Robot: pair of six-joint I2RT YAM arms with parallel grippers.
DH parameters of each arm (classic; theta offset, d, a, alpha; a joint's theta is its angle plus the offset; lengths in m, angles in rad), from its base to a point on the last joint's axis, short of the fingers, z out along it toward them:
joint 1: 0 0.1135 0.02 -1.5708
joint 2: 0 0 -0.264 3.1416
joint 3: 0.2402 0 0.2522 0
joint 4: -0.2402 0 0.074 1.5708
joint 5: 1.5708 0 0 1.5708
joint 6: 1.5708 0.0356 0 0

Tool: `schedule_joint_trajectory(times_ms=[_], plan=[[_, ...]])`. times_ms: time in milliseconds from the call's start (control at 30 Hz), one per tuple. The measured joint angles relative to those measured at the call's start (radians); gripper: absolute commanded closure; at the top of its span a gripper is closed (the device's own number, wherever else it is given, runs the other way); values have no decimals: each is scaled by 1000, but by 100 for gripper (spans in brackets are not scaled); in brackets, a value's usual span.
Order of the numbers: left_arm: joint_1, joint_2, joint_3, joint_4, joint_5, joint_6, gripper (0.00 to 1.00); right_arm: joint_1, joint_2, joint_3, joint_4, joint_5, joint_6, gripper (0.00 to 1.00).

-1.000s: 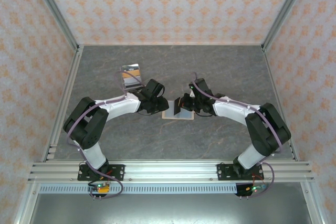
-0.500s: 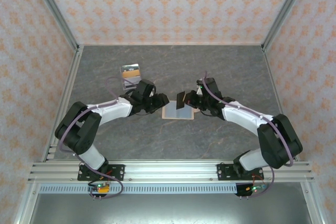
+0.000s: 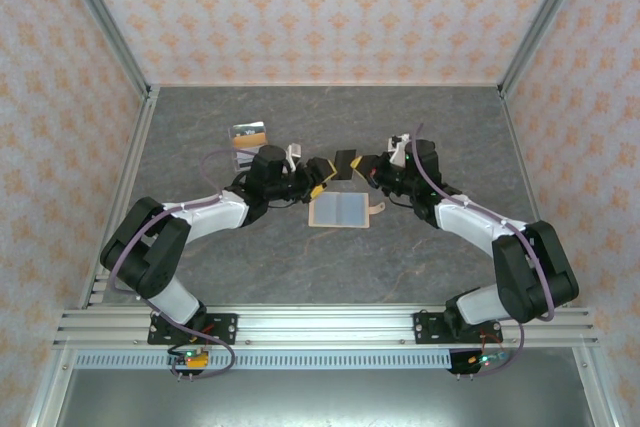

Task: Take the credit cards out of the card holder

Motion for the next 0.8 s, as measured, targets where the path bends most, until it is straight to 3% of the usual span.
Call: schedule_joint_trajectory(times_ms=[500,700,800], plan=[[0,-59,0,85,27,-51,77,-2,14,0,107,-48,100,100],[0,-60,0,81,27,-36,99,-3,15,0,105,-51,99,100],[0,-77,5,49,23,-5,100,-4,16,0,88,-52,90,95]])
